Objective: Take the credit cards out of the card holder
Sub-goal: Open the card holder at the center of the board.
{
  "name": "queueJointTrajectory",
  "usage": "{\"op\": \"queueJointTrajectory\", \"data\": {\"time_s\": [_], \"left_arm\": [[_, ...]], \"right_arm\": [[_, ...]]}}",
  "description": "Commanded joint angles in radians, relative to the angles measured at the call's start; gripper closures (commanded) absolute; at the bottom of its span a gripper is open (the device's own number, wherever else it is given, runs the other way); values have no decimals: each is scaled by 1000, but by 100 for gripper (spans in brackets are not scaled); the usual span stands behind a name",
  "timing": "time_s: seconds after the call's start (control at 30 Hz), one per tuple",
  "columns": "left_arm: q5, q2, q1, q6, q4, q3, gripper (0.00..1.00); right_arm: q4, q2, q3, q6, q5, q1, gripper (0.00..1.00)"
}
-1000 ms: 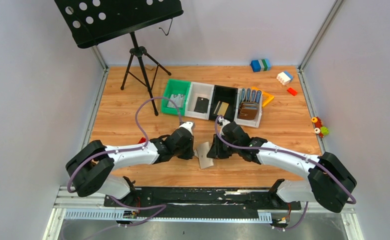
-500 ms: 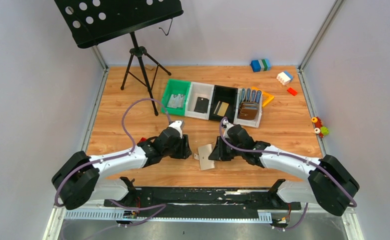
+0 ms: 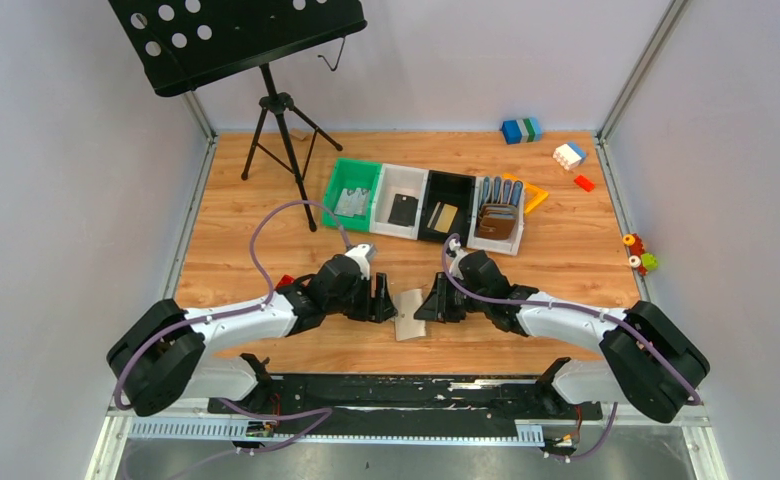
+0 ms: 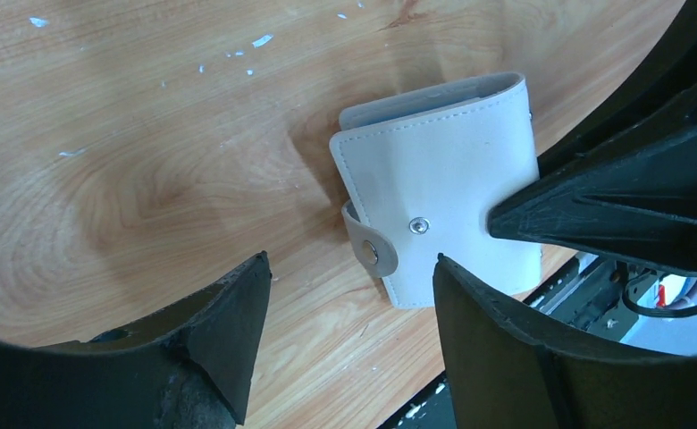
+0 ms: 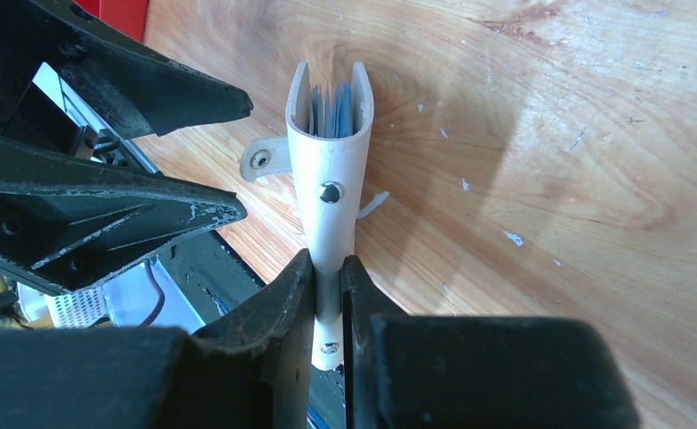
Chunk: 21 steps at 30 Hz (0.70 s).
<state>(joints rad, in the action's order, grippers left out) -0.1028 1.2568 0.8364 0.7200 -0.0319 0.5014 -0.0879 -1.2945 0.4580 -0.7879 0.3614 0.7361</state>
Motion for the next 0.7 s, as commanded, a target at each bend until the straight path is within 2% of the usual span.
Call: {"op": "queueJointTrajectory", "data": {"time_s": [0.0, 0.1, 0.23, 0.37, 0.4, 0.43, 0.47, 0.57, 0.67], "left_arm": [[-4, 19, 4, -18, -36, 43, 26], [12, 70, 4, -31, 3, 78, 31], [12, 122, 4, -40, 27, 113, 57], [10, 110, 4, -44, 50, 108, 77], [5, 102, 4, -44, 50, 104, 85], [-2, 94, 4, -42, 48, 102, 95], [-18, 86, 4, -42, 48, 99, 100], [-61, 84, 4, -43, 68, 109, 100], [-94, 61, 4, -32, 74, 107, 100]], "right_arm": [[-51, 0, 12, -5, 11, -3, 100], [-41, -2, 19, -1, 11, -2, 100], [-14, 1, 25, 12, -8, -2, 100], [2, 4, 24, 22, -28, -2, 100], [7, 5, 26, 25, -34, -2, 99], [17, 5, 28, 36, -41, -1, 96], [38, 5, 33, 48, -51, -2, 93], [112, 15, 58, 98, -110, -3, 75], [204, 31, 98, 165, -159, -1, 48]]}}
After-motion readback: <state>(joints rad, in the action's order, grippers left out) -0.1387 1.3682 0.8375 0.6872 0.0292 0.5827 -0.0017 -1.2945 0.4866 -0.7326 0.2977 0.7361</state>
